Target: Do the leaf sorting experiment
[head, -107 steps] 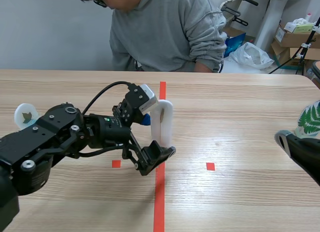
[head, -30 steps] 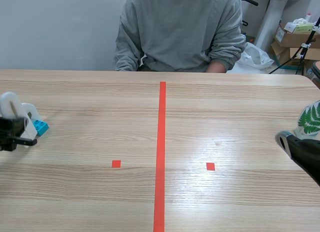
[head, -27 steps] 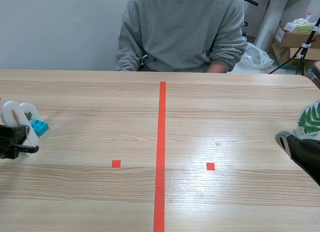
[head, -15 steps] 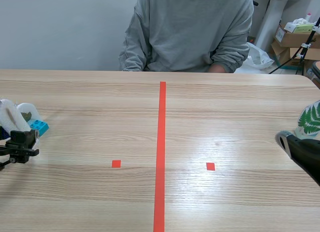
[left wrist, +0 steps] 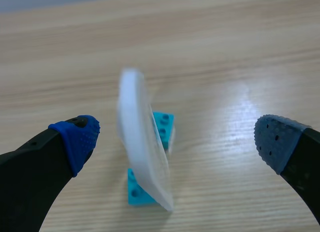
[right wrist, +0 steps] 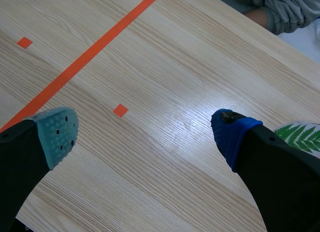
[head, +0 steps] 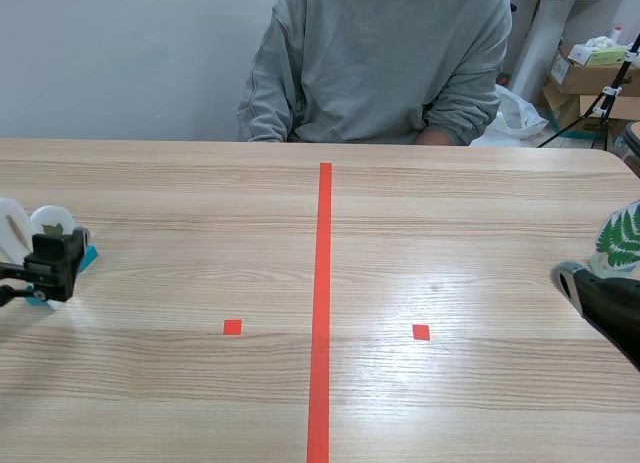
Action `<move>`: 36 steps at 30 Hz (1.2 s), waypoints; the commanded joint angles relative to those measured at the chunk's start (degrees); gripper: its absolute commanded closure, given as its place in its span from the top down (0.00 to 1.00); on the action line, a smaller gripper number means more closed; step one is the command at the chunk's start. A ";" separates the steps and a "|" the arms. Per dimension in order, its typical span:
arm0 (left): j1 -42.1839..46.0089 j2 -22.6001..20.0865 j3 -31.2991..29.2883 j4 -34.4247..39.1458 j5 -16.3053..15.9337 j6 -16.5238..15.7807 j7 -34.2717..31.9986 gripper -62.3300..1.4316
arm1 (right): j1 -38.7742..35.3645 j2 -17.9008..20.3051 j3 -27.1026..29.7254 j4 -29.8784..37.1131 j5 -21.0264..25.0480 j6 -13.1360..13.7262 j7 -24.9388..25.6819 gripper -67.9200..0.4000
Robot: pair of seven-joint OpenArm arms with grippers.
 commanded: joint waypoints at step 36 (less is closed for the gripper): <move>45.75 1.25 3.17 58.27 -11.13 -12.90 6.36 1.00 | 0.00 0.52 0.07 -2.25 -4.98 0.33 4.90 0.80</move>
